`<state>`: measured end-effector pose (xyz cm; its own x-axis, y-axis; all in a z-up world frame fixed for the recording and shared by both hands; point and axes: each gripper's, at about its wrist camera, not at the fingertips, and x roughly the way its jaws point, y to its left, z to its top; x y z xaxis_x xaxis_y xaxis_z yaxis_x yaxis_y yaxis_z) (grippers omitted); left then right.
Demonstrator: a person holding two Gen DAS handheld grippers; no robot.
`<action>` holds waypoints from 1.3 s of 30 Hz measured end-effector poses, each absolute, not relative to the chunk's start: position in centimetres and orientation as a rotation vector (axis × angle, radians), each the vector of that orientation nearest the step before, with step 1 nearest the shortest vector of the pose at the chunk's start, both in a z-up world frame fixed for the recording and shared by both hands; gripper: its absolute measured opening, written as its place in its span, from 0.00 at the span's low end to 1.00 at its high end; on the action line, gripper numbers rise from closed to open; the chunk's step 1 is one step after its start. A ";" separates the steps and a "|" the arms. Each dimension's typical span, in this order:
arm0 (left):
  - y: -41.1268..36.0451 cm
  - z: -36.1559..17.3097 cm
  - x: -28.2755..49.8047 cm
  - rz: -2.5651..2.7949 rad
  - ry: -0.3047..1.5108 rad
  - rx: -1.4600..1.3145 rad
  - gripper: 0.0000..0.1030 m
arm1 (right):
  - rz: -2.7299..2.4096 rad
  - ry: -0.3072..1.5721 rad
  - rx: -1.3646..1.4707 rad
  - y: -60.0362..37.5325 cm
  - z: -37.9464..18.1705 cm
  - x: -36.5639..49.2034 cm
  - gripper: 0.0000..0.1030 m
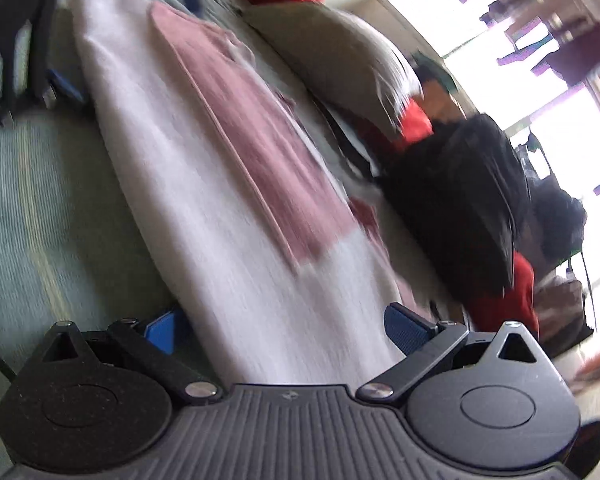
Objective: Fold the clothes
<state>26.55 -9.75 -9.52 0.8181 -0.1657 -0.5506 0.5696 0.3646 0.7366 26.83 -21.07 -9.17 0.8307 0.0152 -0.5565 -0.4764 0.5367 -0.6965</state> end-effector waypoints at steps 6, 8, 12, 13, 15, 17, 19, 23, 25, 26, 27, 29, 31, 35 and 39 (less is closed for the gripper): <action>-10.9 -9.9 26.8 -0.513 0.384 1.131 0.96 | 0.340 0.494 -0.994 -19.7 -9.5 27.9 1.00; -10.2 -9.8 26.9 -0.505 0.389 1.135 0.96 | 0.338 0.500 -0.978 -20.4 -9.4 28.1 1.00; -8.0 -9.6 26.9 -0.451 0.424 1.160 0.96 | 0.282 0.516 -0.994 -22.2 -9.3 28.3 1.00; -7.3 -9.7 26.9 -0.426 0.433 1.174 0.96 | 0.265 0.526 -0.998 -22.9 -9.3 28.4 1.00; -5.8 -10.0 27.0 -0.375 0.451 1.201 0.96 | 0.239 0.547 -0.997 -24.0 -9.2 28.5 1.00; -4.8 -10.4 27.2 -0.332 0.464 1.221 0.96 | 0.202 0.556 -1.022 -24.9 -9.4 28.5 1.00; -4.6 -10.6 27.0 -0.316 0.456 1.234 0.96 | 0.172 0.550 -1.057 -25.3 -9.9 28.4 1.00; -6.1 -11.5 26.6 -0.304 0.393 1.322 0.96 | 0.135 0.520 -1.143 -23.8 -10.7 28.3 1.00; -7.5 -11.9 26.4 -0.314 0.347 1.363 0.96 | 0.138 0.485 -1.197 -22.6 -11.0 28.2 1.00; -8.2 -12.1 26.3 -0.319 0.327 1.375 0.96 | 0.143 0.471 -1.214 -22.0 -11.1 28.2 1.00; -8.9 -12.1 26.3 -0.330 0.310 1.369 0.95 | 0.153 0.464 -1.211 -21.6 -11.1 28.3 1.00; -10.3 -12.1 26.0 -0.350 0.278 1.356 0.95 | 0.173 0.451 -1.206 -20.6 -11.1 28.5 1.00; -11.2 -12.4 25.6 -0.359 0.253 1.365 0.95 | 0.180 0.448 -1.199 -20.2 -11.2 28.9 1.00; -9.8 -12.2 26.9 -0.359 0.260 1.377 0.96 | 0.168 0.458 -1.189 -21.5 -11.1 29.2 1.00; -7.4 -12.7 28.4 -0.261 0.315 1.429 0.95 | 0.098 0.505 -1.177 -24.3 -11.0 30.3 1.00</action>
<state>28.45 -7.37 -12.68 0.9306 0.0117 -0.3658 0.3616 0.1254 0.9239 30.31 -24.31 -11.04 0.8847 -0.1858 -0.4275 -0.3318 0.3931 -0.8576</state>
